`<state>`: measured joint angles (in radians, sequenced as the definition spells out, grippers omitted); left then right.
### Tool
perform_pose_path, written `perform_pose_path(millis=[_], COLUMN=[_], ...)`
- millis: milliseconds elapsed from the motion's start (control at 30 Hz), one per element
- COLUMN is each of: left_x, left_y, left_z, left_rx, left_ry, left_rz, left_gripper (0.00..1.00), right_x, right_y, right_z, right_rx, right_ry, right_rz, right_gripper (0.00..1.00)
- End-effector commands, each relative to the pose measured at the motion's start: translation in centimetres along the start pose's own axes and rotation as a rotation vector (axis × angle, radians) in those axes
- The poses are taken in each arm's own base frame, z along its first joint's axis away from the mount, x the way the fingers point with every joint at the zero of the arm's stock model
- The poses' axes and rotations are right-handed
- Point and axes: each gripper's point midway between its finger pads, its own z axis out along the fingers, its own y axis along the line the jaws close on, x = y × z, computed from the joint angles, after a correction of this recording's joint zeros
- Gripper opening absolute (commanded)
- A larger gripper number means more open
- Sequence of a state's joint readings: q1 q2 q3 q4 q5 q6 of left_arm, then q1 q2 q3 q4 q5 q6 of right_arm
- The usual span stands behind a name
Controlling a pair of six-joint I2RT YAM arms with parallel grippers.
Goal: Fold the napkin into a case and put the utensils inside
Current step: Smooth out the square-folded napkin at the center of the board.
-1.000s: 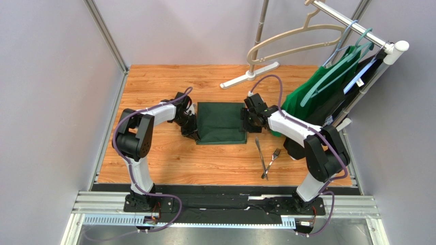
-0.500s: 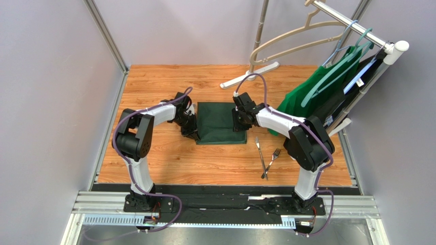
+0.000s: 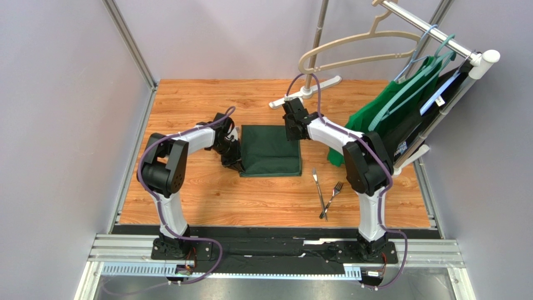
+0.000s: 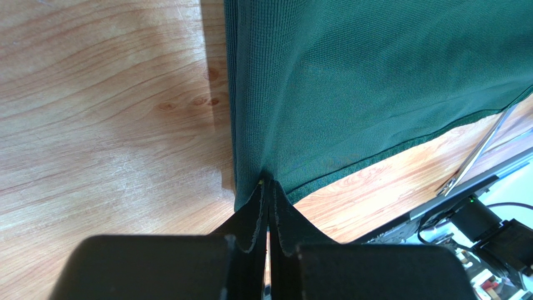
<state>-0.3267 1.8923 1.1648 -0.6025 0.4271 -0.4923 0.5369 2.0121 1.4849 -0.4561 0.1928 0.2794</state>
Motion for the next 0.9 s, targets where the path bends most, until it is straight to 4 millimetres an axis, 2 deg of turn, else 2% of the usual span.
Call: perform_pose_path(millis=[0, 167, 233, 300, 333, 367, 600, 667, 700, 767, 800, 867], left_x=[0.1, 0.3, 0.6, 0.7, 0.9, 0.9, 0.3, -0.5, -0.8, -1.9, -3.1, -4.1], left_y=[1.0, 1.2, 1.5, 1.9, 2.2, 2.6, 2.2, 0.8, 0.1, -2.5, -3.9, -5.5], left_z=[0.2, 0.3, 0.5, 0.7, 0.7, 0.7, -0.1, -1.3, -1.9, -4.0, -5.2, -6.7], left_rx=[-0.039, -0.05, -0.058, -0.077, -0.092, -0.111, -0.11, -0.076, -0.053, 0.021, 0.054, 0.099], left_ry=[-0.012, 0.0, 0.018, 0.024, 0.03, 0.031, 0.001, -0.022, -0.034, -0.084, -0.124, -0.156], left_rz=[0.02, 0.014, 0.001, -0.004, -0.006, -0.007, 0.025, 0.051, 0.059, 0.084, 0.101, 0.112], left_gripper=[0.0, 0.0, 0.0, 0.0, 0.0, 0.0, 0.0, 0.0, 0.01, 0.13, 0.2, 0.23], right_x=[-3.4, -4.0, -5.1, -4.7, -5.5, -4.8, -5.8, -6.1, -6.9, -6.8, -6.7, -6.1], right_y=[-1.9, -3.0, -3.4, -4.4, -4.5, -4.7, -5.2, -5.3, -5.2, -4.7, -4.2, -3.6], right_z=[2.1, 4.3, 4.9, 6.4, 6.5, 7.4, 8.3, 7.6, 6.3, 4.5, 2.8, 0.9], right_rx=[0.114, 0.158, 0.162, 0.183, 0.183, 0.179, 0.137, 0.145, 0.135, 0.114, 0.103, 0.082], right_ry=[-0.081, -0.088, -0.11, -0.084, -0.094, -0.063, -0.026, -0.016, -0.034, -0.023, -0.029, -0.01], right_rz=[-0.046, -0.051, -0.042, -0.048, -0.041, -0.046, -0.039, -0.05, -0.049, -0.04, -0.023, -0.003], right_gripper=[0.2, 0.2, 0.21, 0.21, 0.21, 0.21, 0.23, 0.25, 0.27, 0.32, 0.34, 0.41])
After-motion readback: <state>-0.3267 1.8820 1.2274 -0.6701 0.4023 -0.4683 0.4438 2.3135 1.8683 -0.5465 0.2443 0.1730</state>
